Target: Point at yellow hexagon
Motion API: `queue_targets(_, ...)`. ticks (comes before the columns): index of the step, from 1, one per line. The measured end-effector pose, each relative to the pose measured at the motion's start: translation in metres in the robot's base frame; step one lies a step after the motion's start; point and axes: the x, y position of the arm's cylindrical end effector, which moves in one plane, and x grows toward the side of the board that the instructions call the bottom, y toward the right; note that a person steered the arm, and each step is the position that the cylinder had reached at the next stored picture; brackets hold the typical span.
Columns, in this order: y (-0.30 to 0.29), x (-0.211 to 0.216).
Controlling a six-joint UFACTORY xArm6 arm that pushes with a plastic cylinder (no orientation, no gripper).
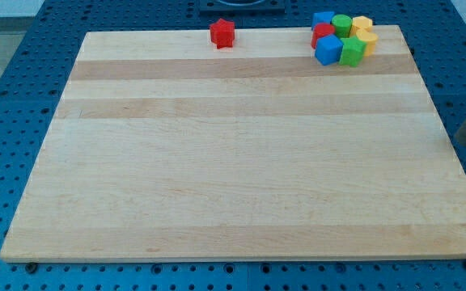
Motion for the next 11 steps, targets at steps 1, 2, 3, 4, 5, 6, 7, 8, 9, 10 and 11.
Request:
queue_targets(1,0.000,0.000)
queue_targets(2,0.001,-0.007)
queue_targets(3,0.025,-0.038)
queue_targets(4,0.028,-0.062)
queue_targets(5,0.028,-0.118)
queue_targets(6,0.028,-0.204)
queue_targets(7,0.024,-0.272)
queue_targets(8,0.020,-0.272)
queue_targets(9,-0.007,-0.272)
queue_targets(10,-0.031,-0.272)
queue_targets(11,-0.049,-0.272)
